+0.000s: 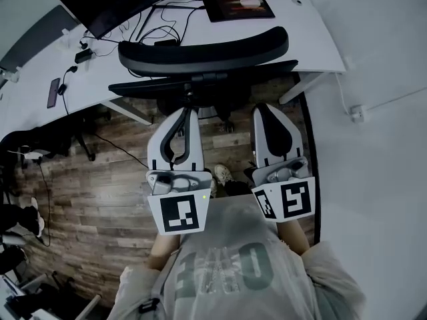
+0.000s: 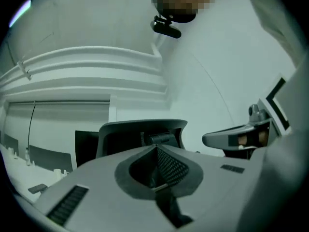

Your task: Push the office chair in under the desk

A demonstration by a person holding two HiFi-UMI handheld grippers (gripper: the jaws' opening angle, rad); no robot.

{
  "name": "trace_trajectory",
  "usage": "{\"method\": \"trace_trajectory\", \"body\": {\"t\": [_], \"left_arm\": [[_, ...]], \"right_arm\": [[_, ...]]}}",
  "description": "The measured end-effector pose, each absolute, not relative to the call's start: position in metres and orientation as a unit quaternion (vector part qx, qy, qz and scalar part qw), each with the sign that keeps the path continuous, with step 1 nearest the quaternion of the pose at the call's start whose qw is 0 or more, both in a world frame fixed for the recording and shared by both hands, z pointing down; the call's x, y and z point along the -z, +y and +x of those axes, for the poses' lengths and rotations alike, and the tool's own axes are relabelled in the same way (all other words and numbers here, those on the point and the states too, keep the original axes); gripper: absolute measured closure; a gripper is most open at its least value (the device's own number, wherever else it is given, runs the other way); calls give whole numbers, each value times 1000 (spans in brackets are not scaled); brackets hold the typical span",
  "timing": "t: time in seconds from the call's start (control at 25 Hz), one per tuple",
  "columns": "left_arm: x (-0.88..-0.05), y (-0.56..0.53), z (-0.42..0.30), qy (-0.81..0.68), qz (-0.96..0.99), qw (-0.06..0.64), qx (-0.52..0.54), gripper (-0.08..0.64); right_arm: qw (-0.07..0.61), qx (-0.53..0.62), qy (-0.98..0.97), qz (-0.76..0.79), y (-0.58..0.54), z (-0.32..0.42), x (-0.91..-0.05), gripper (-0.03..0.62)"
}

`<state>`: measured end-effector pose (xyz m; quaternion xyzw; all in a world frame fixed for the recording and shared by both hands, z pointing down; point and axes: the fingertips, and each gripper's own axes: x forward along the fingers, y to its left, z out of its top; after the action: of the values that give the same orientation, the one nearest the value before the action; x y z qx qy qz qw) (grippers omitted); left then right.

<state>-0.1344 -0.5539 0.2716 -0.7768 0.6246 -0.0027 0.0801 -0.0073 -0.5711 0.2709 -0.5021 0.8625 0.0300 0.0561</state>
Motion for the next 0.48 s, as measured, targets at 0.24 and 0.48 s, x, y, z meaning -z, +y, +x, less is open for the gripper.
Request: {"method": "trace_trajectory", "body": {"t": [0.24,0.48], "left_arm": [[-289,-550,-128,620,-783,51,1,545],[-287,-554,-128,618,-785,48,-5,545]], "right_arm": [[42,-22,865,-499,-563,-11,-282,565],[34,-25,863,-503,-564,-12,-285,569]]}}
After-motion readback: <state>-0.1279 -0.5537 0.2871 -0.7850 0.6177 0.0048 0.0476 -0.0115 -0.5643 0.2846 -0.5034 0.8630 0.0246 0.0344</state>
